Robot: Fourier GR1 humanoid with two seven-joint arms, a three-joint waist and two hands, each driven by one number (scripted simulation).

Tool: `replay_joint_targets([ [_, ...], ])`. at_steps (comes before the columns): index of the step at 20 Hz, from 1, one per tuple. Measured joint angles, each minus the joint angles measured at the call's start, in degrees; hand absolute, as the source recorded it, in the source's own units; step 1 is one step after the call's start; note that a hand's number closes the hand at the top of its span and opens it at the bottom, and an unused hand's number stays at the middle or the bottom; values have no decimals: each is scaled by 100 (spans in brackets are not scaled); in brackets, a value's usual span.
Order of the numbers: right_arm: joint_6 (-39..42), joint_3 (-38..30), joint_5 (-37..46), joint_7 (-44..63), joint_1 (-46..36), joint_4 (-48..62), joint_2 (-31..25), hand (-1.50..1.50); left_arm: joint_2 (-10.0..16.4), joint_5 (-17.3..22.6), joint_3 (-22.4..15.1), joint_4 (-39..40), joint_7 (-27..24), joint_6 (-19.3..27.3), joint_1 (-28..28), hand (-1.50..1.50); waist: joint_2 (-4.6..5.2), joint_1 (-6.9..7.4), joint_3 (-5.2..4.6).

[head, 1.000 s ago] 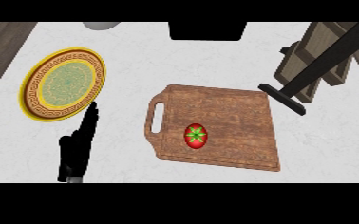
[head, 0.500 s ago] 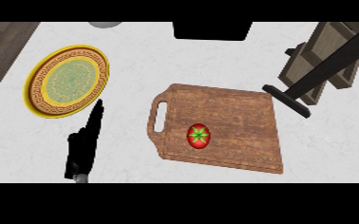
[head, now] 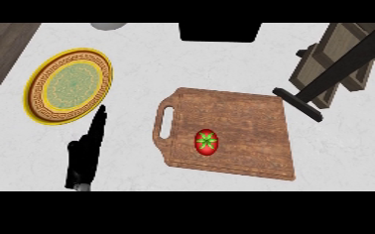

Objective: Pick the squash from the cutting board and place it in the tiered basket

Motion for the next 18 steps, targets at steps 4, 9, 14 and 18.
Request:
replay_joint_targets([
  [4, -307, 233, 411, -195, -136, 489, 319, 150, -89, -71, 0, 95, -113, 60, -8, 0, -3, -17, 5],
  [9, -798, 269, 694, -335, -145, 945, 791, 150, -100, -78, 38, 109, -135, 29, 2, 0, -14, -37, 14],
  [14, -1270, -260, 331, -195, -219, 1363, 1268, -150, -32, -23, 105, 84, -114, -70, 38, 0, -20, -59, 18],
  [18, -1731, -687, 66, -280, -224, 1563, 1528, -150, -42, -37, 132, 38, -178, -56, 100, 0, -19, -69, 16],
])
